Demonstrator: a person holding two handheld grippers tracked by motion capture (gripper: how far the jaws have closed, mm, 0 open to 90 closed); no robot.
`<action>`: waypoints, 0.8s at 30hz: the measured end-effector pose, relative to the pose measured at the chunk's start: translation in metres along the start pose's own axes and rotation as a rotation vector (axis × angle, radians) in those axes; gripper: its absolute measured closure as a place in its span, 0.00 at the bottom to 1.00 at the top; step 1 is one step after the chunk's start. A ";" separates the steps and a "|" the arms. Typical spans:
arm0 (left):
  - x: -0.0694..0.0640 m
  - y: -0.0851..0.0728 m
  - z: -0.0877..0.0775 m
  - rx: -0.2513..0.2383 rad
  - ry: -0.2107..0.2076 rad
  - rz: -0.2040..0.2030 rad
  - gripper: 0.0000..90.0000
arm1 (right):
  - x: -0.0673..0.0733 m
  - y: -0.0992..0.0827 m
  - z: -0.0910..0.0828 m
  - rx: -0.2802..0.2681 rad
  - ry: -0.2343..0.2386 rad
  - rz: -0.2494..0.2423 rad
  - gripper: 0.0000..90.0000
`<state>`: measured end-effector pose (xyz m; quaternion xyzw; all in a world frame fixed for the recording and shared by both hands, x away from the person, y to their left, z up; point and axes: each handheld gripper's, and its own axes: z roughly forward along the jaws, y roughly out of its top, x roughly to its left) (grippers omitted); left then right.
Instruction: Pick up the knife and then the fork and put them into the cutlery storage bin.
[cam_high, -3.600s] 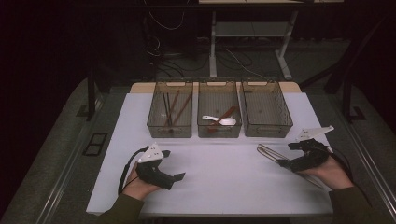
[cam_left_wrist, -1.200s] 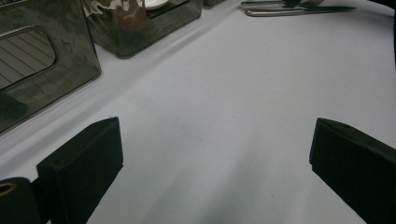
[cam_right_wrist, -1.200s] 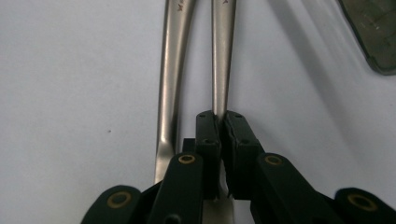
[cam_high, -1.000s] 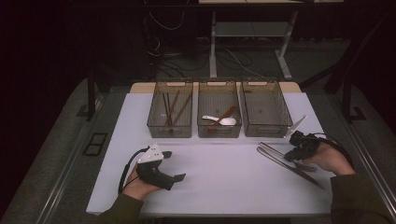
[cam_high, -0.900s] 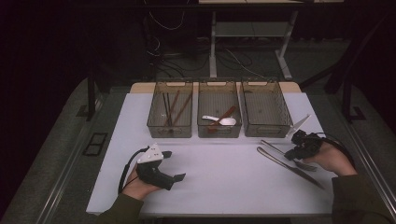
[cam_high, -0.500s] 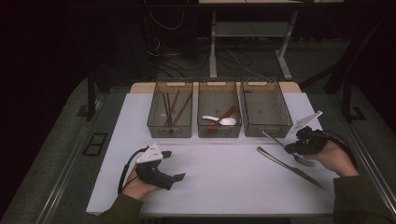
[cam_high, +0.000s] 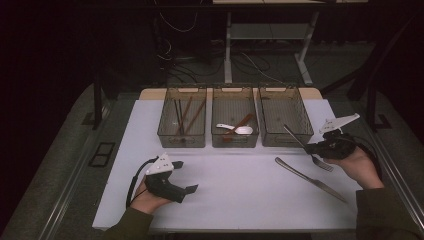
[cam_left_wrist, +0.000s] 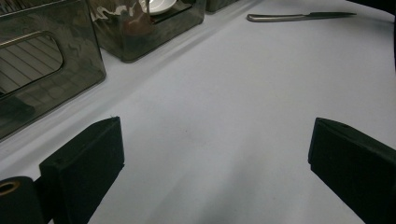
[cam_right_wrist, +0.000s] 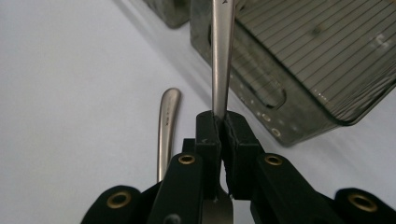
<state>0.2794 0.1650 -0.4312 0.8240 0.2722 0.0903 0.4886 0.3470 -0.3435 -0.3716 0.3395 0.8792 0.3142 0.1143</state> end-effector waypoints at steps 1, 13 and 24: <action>0.000 0.000 0.000 -0.001 0.000 -0.002 0.03 | 0.000 0.001 -0.001 -0.006 -0.003 0.001 0.94; 0.000 0.000 0.001 0.004 0.007 -0.004 0.02 | -0.005 0.018 -0.008 -0.101 -0.043 0.028 0.94; -0.001 0.000 0.002 0.011 0.014 -0.006 0.00 | -0.017 0.038 -0.013 -0.181 -0.057 0.068 0.94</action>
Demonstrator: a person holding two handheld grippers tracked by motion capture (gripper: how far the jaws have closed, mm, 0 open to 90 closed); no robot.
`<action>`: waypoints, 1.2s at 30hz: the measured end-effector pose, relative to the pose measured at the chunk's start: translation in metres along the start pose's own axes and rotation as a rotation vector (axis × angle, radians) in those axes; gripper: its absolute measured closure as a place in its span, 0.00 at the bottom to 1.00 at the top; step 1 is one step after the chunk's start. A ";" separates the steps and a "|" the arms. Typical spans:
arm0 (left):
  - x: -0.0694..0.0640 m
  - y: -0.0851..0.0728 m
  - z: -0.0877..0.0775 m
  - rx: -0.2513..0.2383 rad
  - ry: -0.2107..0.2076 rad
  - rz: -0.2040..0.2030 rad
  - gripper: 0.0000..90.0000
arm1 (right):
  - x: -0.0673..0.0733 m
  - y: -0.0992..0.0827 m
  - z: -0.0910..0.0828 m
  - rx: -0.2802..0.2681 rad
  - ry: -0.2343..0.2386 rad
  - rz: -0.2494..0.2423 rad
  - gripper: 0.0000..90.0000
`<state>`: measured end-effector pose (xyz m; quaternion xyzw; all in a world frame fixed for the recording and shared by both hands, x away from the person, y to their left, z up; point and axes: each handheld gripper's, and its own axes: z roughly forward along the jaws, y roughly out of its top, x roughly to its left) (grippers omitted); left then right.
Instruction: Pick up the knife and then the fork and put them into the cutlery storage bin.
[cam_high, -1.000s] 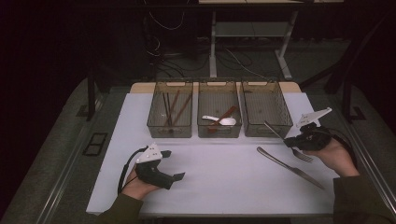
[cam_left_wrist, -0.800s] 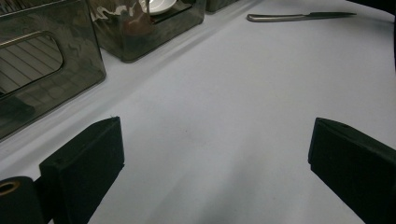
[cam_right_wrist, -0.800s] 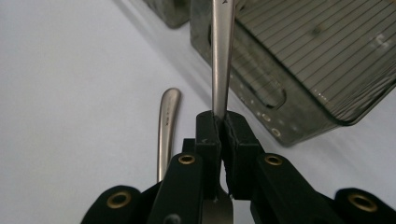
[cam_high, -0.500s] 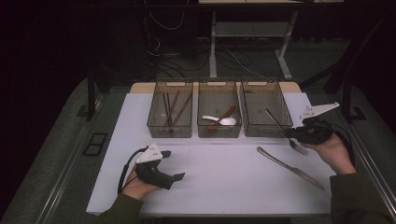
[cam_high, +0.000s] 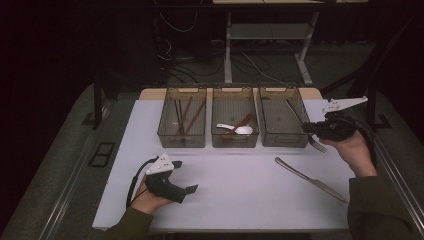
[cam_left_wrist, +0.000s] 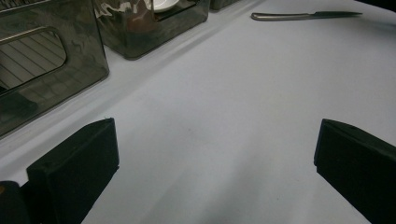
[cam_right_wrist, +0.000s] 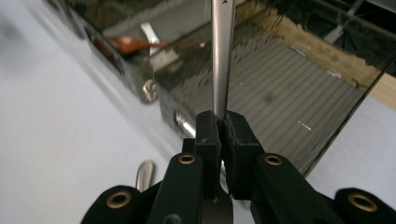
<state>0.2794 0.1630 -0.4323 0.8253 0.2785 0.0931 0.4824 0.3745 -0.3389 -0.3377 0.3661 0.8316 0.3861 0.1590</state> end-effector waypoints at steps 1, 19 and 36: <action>0.000 0.000 0.000 0.000 -0.001 0.002 0.00 | -0.002 0.002 0.001 -0.012 0.002 0.006 0.94; 0.001 0.000 -0.002 -0.017 0.013 0.004 0.00 | -0.034 0.034 0.037 -0.081 -0.030 0.044 0.94; 0.000 0.000 0.000 0.002 0.002 0.011 0.00 | -0.051 0.031 0.079 0.032 -0.062 0.054 0.94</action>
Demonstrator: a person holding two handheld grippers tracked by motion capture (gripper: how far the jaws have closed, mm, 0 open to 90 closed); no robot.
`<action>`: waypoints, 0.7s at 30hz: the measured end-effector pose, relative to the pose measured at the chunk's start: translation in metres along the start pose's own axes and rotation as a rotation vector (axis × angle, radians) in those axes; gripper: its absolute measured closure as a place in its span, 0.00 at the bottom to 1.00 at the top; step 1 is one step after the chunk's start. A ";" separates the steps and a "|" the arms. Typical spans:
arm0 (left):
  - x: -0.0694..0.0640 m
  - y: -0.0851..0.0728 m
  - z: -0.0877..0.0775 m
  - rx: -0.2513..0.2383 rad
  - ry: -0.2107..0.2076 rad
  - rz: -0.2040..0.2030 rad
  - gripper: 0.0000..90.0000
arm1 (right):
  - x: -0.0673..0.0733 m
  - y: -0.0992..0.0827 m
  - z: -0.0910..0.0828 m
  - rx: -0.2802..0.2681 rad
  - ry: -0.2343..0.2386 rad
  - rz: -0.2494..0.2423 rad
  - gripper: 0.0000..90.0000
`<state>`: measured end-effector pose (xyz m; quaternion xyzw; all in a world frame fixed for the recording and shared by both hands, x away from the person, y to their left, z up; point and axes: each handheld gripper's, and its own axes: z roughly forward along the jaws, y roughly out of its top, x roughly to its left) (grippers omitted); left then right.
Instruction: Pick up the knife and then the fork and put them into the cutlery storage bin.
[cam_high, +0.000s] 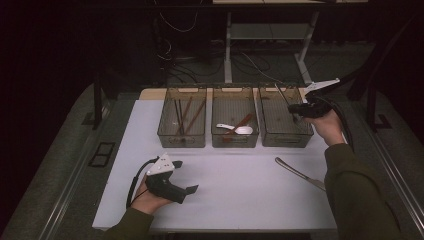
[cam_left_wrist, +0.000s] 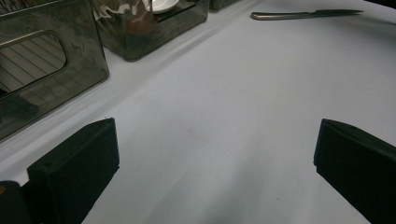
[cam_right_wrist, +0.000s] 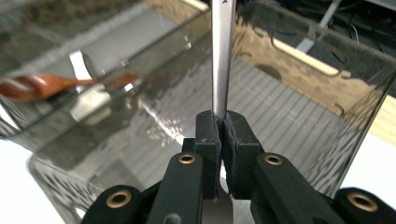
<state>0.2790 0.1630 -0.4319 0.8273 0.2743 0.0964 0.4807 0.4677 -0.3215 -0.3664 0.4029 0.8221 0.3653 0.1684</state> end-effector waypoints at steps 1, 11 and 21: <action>0.000 0.000 0.000 -0.001 0.000 -0.001 0.00 | -0.001 -0.001 0.002 0.008 -0.002 -0.009 0.94; -0.001 0.000 0.000 0.001 -0.003 -0.001 0.00 | 0.000 -0.006 0.016 0.094 0.014 0.001 0.94; -0.001 0.000 0.002 0.002 -0.008 -0.002 0.00 | 0.002 -0.009 0.034 0.225 0.027 -0.014 0.94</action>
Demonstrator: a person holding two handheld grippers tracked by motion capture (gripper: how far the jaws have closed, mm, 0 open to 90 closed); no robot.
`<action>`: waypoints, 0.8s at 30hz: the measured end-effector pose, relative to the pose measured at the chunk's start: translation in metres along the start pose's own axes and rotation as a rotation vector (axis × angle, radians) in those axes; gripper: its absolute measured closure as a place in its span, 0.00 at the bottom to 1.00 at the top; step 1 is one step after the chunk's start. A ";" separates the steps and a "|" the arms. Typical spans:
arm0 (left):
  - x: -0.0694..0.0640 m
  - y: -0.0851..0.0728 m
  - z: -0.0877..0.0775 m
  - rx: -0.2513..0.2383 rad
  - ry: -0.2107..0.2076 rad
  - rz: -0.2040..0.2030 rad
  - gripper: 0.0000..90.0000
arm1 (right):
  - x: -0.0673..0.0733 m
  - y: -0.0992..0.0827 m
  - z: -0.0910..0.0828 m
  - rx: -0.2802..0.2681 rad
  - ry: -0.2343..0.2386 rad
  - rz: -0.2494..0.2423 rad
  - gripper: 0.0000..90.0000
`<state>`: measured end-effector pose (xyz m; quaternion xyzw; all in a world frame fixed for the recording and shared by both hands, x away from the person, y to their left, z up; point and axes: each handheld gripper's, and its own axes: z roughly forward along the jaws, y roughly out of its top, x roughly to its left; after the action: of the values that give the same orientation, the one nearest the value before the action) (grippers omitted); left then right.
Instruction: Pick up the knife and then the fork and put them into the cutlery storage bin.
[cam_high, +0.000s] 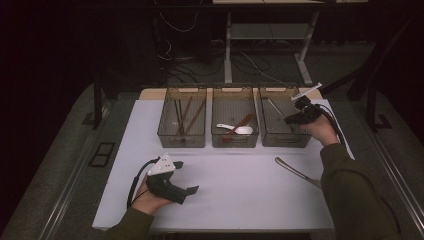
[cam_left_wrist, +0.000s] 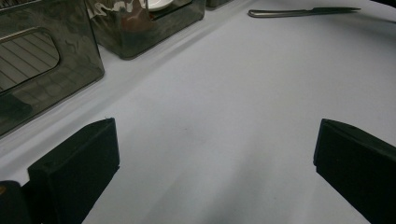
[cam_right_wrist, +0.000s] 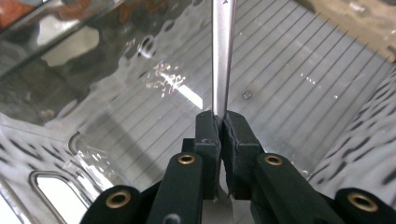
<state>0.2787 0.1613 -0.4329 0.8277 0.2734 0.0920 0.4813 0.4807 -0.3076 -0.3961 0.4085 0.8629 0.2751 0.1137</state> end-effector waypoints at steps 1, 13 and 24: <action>0.000 0.000 0.000 0.001 0.000 0.000 0.00 | 0.001 0.000 0.001 0.007 0.002 0.001 0.94; -0.001 0.000 0.001 0.007 -0.009 0.004 0.00 | 0.001 0.001 0.003 0.033 0.000 0.007 0.83; -0.001 0.000 0.001 0.007 -0.011 0.003 0.00 | -0.002 0.000 -0.014 -0.060 0.019 0.037 0.64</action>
<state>0.2784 0.1598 -0.4333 0.8301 0.2701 0.0873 0.4799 0.4763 -0.3141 -0.3848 0.4180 0.8477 0.3068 0.1125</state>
